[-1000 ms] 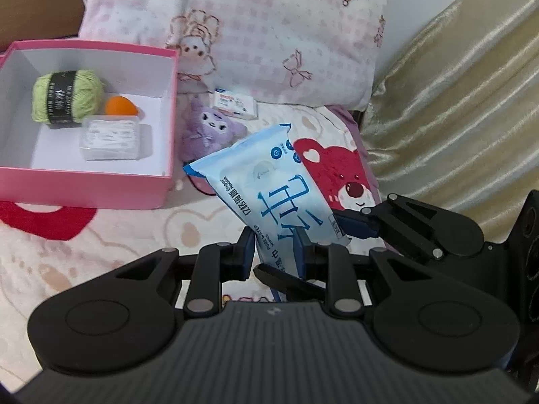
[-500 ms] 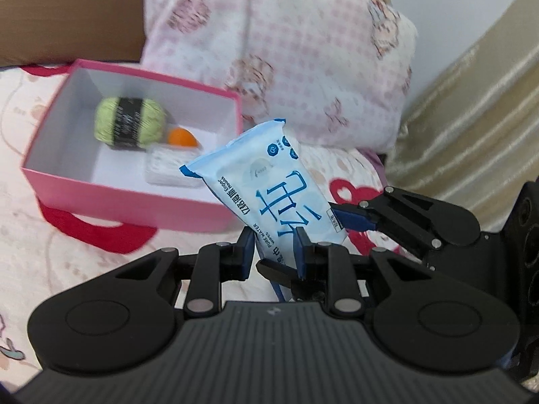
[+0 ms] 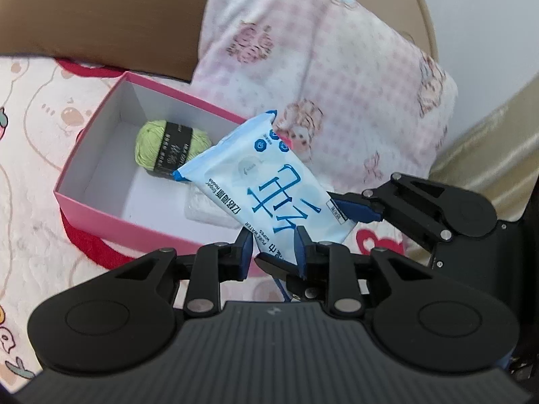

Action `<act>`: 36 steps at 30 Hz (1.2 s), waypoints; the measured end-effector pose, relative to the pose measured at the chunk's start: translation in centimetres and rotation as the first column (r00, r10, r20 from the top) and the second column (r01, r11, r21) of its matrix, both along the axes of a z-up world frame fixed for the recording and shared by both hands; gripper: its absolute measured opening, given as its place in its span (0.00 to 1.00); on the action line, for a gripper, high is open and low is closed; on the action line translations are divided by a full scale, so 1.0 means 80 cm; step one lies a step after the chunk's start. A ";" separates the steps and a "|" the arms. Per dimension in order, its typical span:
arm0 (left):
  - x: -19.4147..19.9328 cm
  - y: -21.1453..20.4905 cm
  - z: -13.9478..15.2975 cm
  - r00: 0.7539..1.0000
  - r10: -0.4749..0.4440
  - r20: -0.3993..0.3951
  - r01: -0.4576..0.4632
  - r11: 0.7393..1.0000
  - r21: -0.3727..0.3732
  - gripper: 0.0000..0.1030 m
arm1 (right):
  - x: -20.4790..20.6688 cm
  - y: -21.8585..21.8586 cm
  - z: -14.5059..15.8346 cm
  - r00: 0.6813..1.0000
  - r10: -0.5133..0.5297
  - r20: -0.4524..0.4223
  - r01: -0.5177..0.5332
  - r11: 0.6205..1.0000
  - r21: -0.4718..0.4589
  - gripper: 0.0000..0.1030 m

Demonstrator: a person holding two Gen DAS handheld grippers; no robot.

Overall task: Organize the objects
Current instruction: 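Lower the wet wipes pack into the pink box beside the yarn ball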

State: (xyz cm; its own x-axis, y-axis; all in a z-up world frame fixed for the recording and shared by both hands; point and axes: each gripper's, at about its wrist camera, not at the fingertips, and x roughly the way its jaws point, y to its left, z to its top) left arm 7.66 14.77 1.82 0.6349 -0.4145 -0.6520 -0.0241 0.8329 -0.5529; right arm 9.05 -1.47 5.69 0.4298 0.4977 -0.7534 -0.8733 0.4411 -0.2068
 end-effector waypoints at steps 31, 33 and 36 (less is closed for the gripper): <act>0.110 0.095 -0.112 0.993 0.012 -0.116 -0.012 1.000 0.004 0.28 | 0.117 0.117 -0.104 0.962 0.214 -0.172 -0.229 0.970 -0.075 0.57; 0.116 0.102 -0.117 0.992 0.022 -0.124 -0.022 1.000 0.003 0.28 | 0.125 0.127 -0.108 0.954 0.233 -0.186 -0.251 0.965 -0.077 0.57; 0.123 0.109 -0.126 0.990 0.033 -0.140 -0.032 0.999 0.008 0.29 | 0.138 0.138 -0.119 0.941 0.253 -0.227 -0.276 0.958 -0.074 0.57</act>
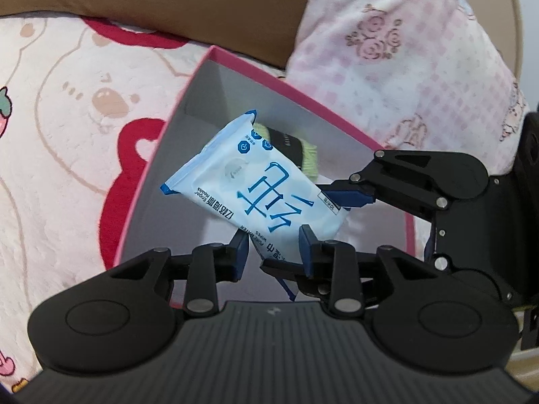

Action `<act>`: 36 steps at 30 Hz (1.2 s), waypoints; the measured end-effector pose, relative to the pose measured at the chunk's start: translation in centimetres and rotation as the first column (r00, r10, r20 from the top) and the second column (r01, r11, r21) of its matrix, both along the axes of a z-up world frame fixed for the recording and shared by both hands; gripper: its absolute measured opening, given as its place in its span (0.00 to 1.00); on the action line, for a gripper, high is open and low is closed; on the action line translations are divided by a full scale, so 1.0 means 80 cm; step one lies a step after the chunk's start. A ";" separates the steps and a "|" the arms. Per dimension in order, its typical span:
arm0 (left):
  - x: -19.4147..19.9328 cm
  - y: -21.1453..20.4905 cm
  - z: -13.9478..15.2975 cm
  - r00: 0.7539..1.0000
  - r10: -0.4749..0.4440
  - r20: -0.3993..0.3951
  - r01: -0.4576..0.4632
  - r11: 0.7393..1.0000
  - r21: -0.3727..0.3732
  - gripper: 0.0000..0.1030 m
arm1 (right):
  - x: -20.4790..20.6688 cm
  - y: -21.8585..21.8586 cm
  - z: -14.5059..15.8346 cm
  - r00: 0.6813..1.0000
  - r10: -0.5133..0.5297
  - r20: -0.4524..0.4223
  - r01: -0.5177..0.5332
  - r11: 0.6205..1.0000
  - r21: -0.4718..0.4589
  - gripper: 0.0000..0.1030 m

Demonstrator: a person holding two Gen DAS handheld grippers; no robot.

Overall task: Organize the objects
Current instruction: 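Lower the wet wipes pack into the pink box beside the yarn ball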

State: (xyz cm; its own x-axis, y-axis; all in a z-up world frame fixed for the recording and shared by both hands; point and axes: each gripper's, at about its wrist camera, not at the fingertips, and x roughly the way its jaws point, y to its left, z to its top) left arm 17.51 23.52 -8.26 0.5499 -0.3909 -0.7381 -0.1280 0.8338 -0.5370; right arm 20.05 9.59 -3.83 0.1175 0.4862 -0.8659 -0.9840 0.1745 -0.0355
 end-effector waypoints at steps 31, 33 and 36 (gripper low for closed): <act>0.006 0.014 -0.025 0.995 0.065 -0.079 -0.065 0.998 -0.003 0.33 | 0.044 0.030 -0.047 0.973 0.170 -0.157 -0.193 0.971 -0.142 0.57; 0.006 0.018 -0.023 0.994 0.081 -0.077 -0.083 0.996 -0.028 0.33 | 0.045 0.029 -0.058 0.973 0.174 -0.150 -0.200 0.962 -0.184 0.56; 0.006 0.017 -0.024 0.995 0.067 -0.074 -0.070 0.997 -0.032 0.34 | 0.050 0.027 -0.069 0.980 0.133 -0.149 -0.161 0.967 -0.199 0.55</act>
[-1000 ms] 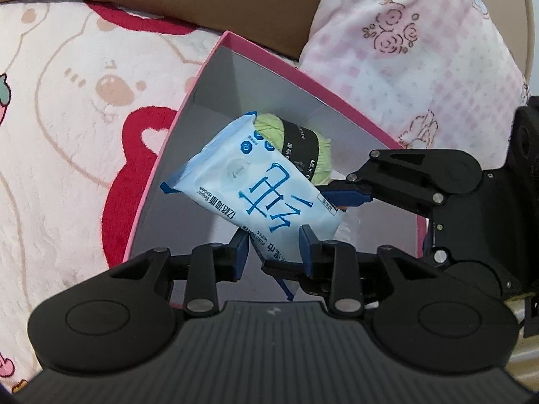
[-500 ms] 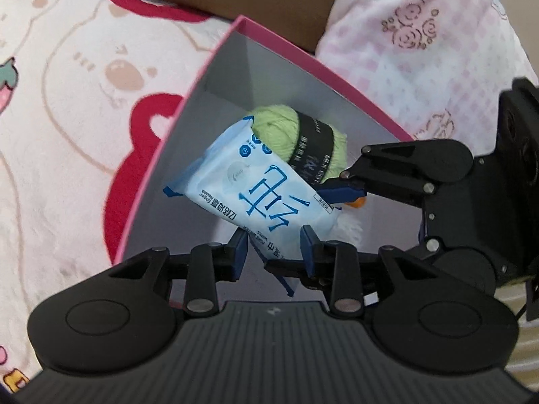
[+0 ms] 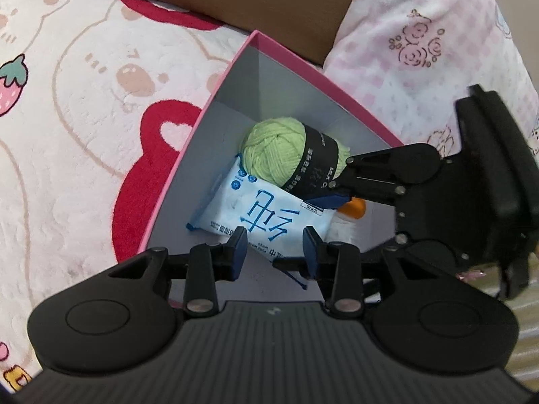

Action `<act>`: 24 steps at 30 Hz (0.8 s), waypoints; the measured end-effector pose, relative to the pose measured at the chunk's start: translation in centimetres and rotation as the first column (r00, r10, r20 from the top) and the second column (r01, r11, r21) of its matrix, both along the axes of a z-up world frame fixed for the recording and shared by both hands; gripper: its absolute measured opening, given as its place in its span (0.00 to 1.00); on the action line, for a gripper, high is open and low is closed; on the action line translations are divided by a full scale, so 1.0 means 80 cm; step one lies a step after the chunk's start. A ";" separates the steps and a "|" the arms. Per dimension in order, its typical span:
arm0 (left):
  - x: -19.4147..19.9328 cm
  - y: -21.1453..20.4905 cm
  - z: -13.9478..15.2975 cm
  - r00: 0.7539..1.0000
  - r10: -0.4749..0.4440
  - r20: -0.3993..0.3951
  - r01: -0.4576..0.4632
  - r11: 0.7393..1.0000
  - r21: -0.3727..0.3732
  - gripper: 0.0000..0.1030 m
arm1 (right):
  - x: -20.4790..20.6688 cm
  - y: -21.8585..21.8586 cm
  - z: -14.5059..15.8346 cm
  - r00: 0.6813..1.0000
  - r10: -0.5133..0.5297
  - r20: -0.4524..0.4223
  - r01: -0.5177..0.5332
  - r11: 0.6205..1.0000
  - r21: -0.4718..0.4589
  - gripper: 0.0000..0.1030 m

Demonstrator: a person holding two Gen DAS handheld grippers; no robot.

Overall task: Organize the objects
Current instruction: 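Lower the wet wipes pack into the pink box beside the yarn ball, then open the right gripper and withdraw it from the pink box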

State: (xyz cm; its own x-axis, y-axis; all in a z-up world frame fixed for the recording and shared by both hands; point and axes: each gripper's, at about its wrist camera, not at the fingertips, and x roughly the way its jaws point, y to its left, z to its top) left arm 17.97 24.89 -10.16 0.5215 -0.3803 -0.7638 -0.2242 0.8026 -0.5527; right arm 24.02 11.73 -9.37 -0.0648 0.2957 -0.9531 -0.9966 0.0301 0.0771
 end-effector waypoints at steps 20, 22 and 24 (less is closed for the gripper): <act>-0.004 -0.004 0.007 0.999 -0.018 0.032 0.016 0.999 0.051 0.34 | -0.056 -0.061 0.057 0.925 -0.338 0.175 0.300 0.930 0.212 0.61; -0.005 -0.006 0.009 0.999 -0.029 0.036 0.026 0.998 0.064 0.34 | -0.064 -0.079 0.066 0.902 -0.403 0.156 0.358 0.899 0.254 0.61; -0.006 -0.013 0.013 0.998 -0.045 0.042 0.041 0.994 0.101 0.35 | -0.072 -0.089 0.069 0.879 -0.455 0.145 0.405 0.871 0.277 0.61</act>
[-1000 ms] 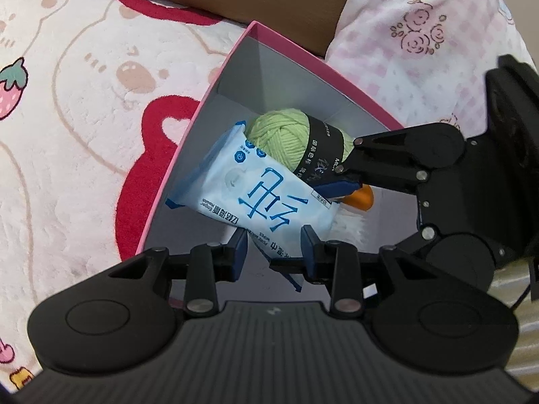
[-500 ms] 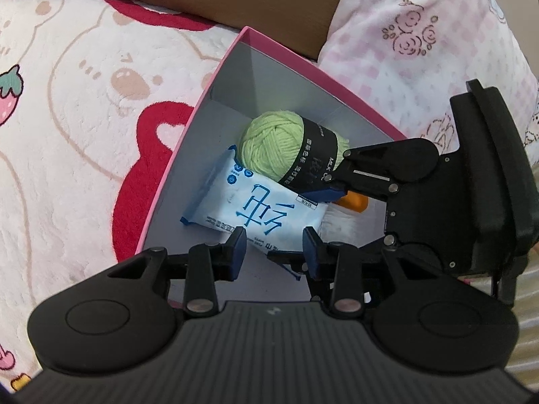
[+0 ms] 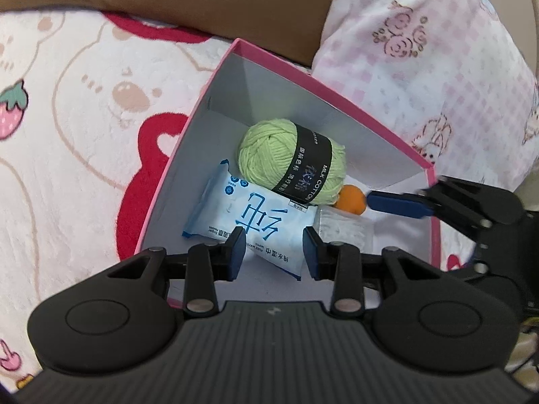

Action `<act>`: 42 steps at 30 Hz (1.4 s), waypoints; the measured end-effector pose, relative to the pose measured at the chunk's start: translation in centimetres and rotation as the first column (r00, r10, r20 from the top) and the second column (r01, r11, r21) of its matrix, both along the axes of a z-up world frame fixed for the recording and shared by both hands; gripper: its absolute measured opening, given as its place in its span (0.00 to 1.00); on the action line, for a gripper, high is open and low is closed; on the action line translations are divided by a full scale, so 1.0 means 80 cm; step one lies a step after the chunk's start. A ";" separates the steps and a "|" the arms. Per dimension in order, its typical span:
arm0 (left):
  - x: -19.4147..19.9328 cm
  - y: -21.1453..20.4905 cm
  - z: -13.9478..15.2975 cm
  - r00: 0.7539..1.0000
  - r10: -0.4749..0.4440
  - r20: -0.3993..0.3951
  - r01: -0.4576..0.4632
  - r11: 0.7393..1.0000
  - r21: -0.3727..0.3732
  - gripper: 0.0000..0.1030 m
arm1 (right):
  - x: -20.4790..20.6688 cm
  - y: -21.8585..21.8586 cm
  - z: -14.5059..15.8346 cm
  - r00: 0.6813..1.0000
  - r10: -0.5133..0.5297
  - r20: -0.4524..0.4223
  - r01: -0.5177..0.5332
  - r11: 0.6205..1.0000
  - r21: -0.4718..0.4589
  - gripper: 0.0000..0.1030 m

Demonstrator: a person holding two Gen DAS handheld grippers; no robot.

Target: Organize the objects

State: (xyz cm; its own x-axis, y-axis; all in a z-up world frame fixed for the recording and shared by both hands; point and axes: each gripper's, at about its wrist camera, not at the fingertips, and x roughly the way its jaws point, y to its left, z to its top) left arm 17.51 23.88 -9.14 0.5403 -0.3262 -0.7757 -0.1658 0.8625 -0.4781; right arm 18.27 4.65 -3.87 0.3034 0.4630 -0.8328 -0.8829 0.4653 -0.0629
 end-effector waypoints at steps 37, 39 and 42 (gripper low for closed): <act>-0.124 -0.127 0.142 0.990 -0.135 0.048 0.106 0.914 0.392 0.94 | -0.119 -0.182 0.118 0.932 -0.355 -0.065 0.361 0.907 0.217 0.82; -0.130 -0.138 0.152 0.986 -0.158 0.048 0.124 0.902 0.414 0.95 | -0.122 -0.193 0.124 0.933 -0.353 -0.069 0.360 0.907 0.218 0.82; -0.139 -0.154 0.162 0.978 -0.203 0.052 0.160 0.885 0.437 0.95 | -0.126 -0.213 0.130 0.931 -0.355 -0.082 0.365 0.905 0.217 0.82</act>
State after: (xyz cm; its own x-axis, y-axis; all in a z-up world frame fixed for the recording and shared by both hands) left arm 6.39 11.52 3.80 0.5807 -0.0735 -0.8108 0.0403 0.9973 -0.0616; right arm 8.19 -12.43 6.57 0.4534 0.5051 -0.7344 -0.6524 0.7495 0.1128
